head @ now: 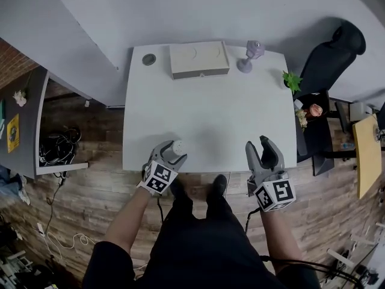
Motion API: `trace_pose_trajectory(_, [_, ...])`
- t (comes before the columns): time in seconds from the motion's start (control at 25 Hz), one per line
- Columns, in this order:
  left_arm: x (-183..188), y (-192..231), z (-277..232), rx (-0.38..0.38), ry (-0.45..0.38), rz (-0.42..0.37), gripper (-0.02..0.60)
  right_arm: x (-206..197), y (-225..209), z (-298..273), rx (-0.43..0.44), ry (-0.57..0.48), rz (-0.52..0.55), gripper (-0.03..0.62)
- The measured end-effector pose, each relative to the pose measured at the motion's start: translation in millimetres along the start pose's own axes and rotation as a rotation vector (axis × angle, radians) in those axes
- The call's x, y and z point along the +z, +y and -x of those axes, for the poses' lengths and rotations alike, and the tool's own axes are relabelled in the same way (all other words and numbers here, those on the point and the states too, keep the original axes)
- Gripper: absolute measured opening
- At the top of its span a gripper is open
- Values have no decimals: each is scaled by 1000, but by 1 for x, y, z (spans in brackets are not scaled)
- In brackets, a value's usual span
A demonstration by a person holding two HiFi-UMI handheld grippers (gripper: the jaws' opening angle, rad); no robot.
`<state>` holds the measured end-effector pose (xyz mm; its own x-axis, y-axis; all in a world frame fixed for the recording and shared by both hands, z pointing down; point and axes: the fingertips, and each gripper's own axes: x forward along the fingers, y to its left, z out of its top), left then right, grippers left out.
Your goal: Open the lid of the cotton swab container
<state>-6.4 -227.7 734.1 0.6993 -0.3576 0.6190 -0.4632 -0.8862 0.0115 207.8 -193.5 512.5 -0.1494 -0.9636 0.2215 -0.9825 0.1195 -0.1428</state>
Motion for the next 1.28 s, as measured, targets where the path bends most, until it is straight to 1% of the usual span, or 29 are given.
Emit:
trace_pose_trajectory(0.2, [-6, -3, -6, 1, 17, 2, 281, -4, 2, -1, -2, 4, -6, 189])
trace_pose_trajectory(0.36, [-6, -4, -11, 30, 11, 23, 282, -5, 5, 0, -4, 2, -11, 189])
trace_pose_trajectory(0.44, [-8, -4, -15, 49, 15, 10, 281, -5, 7, 2, -4, 4, -17, 186])
trace_pose_trajectory(0.52, [-7, -3, -16, 70, 11, 2, 255, -7, 10, 4, 0, 6, -19, 184])
trace_pose_trajectory(0.56, [-7, -2, -14, 72, 6, 10, 252, -7, 11, 6, 4, 6, -18, 184])
trace_pose_trajectory(0.68, [-2, -6, -6, 54, -9, 32, 249, -7, 11, 9, 14, 6, -14, 180])
trace_pose_trajectory(0.92, [22, -12, 21, 13, -23, 25, 249, 2, 20, 10, 53, -13, -4, 176])
trace_pose_trajectory(1.04, [46, -11, 39, 1, -39, 17, 249, 9, 30, 8, 93, -27, 8, 176])
trace_pose_trajectory(1.12, [64, -12, 52, -7, -58, 16, 249, 15, 40, 6, 136, -34, 23, 176])
trace_pose_trajectory(1.2, [83, -13, 65, -22, -82, 24, 249, 21, 56, 2, 220, -29, 41, 176])
trace_pose_trajectory(1.28, [101, -18, 79, -45, -96, 35, 249, 23, 79, -2, 353, -7, 57, 176])
